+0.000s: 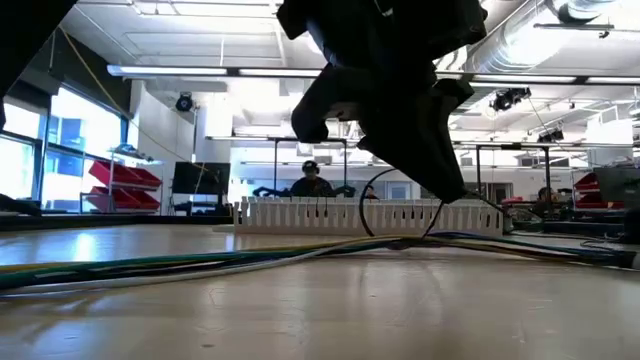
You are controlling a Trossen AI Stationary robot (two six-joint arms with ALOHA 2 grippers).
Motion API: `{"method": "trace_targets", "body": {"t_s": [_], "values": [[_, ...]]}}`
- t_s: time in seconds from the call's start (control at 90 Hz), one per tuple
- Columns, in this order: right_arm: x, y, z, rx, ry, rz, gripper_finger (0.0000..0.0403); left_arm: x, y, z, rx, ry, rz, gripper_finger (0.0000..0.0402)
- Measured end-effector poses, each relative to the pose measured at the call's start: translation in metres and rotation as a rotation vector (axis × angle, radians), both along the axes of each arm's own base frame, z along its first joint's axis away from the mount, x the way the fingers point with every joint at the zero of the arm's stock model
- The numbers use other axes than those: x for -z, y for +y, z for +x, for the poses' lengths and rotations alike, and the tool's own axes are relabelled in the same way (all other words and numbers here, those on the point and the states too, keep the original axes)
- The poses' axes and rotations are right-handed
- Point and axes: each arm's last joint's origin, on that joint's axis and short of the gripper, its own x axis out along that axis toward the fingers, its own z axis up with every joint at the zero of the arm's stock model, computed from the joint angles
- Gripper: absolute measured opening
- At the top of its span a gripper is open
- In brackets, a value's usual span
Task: Ziptie cables
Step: Wrap the cables together using a black zip tie
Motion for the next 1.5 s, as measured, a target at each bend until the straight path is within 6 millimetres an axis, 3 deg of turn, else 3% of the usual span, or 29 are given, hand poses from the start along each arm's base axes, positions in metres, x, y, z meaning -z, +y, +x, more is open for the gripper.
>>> {"method": "trace_targets", "body": {"t_s": [0.133, 0.289, 0.389, 0.722, 1.056, 1.244, 1.5], "values": [[-0.005, -0.005, 0.009, -0.012, -0.021, -0.159, 0.0081, 0.000, -0.002, 0.000, -0.002, 0.002, -0.004, 0.0003], [0.001, -0.027, 0.029, 0.025, 0.074, -0.196, 0.0153, 0.000, -0.004, -0.001, -0.001, 0.003, -0.005, 0.0003], [0.004, -0.040, 0.040, 0.065, 0.094, -0.205, 0.0173, 0.000, -0.004, -0.001, -0.001, 0.006, -0.005, 0.0003], [-0.002, -0.042, 0.039, 0.065, 0.118, -0.156, 0.0137, 0.000, -0.004, -0.001, 0.000, 0.008, -0.007, 0.0003], [-0.002, -0.040, 0.027, 0.127, 0.100, -0.101, 0.0148, 0.000, -0.004, -0.001, -0.007, 0.009, -0.012, 0.0003], [-0.001, -0.054, 0.034, 0.203, 0.125, -0.067, 0.0151, 0.000, -0.005, -0.001, -0.011, 0.011, -0.015, 0.0003], [-0.001, -0.060, 0.043, 0.218, 0.126, -0.041, 0.0085, 0.000, -0.007, -0.002, -0.006, 0.013, -0.015, 0.0003]]}}
